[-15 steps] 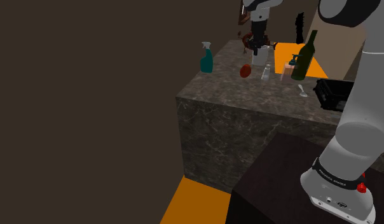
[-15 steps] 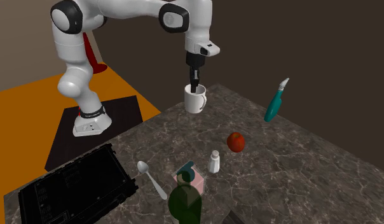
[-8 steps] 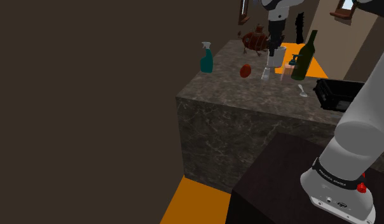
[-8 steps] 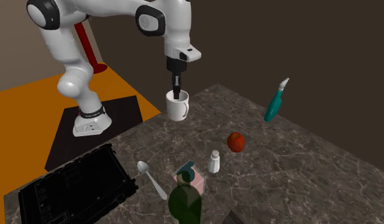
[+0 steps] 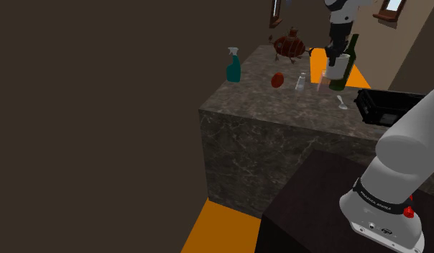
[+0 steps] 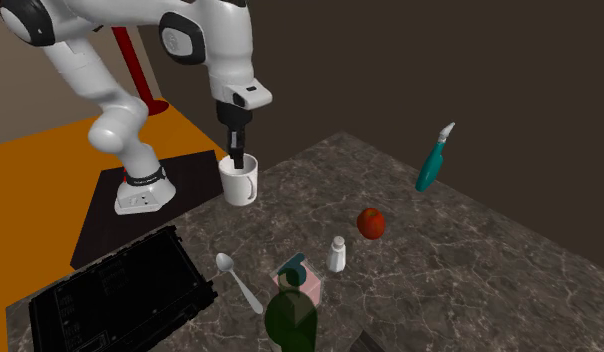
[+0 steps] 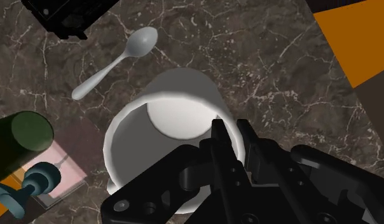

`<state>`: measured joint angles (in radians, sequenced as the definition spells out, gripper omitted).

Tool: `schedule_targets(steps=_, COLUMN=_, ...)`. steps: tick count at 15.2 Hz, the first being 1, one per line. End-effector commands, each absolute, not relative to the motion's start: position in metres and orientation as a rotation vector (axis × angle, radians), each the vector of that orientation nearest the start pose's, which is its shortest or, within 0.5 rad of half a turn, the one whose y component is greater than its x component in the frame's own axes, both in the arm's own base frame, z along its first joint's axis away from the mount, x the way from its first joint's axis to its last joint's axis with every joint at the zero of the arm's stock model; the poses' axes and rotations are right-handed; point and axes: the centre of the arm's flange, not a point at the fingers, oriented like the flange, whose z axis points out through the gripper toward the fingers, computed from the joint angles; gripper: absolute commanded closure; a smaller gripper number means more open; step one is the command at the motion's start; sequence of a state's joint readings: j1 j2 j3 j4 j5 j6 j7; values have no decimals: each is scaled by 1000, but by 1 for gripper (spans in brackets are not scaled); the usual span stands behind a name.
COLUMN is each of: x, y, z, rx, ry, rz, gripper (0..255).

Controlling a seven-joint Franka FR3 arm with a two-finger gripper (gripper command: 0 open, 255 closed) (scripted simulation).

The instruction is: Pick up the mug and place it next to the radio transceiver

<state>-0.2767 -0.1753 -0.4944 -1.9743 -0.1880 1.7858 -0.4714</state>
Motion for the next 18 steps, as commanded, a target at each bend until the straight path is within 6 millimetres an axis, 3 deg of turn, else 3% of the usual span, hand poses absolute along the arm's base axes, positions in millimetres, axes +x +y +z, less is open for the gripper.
schedule_targets(steps=1, x=321, y=-384, z=532, rx=-3178, ry=395, rz=134, gripper=255)
schedule_targets(steps=3, x=295, y=-391, z=532, rx=-3178, ry=395, rz=134, gripper=255)
schedule_targets(steps=4, x=292, y=-392, z=533, rx=-3178, ry=395, rz=134, gripper=255)
schedule_targets(steps=18, x=292, y=-392, z=459, rx=-3178, ry=395, rz=134, gripper=255)
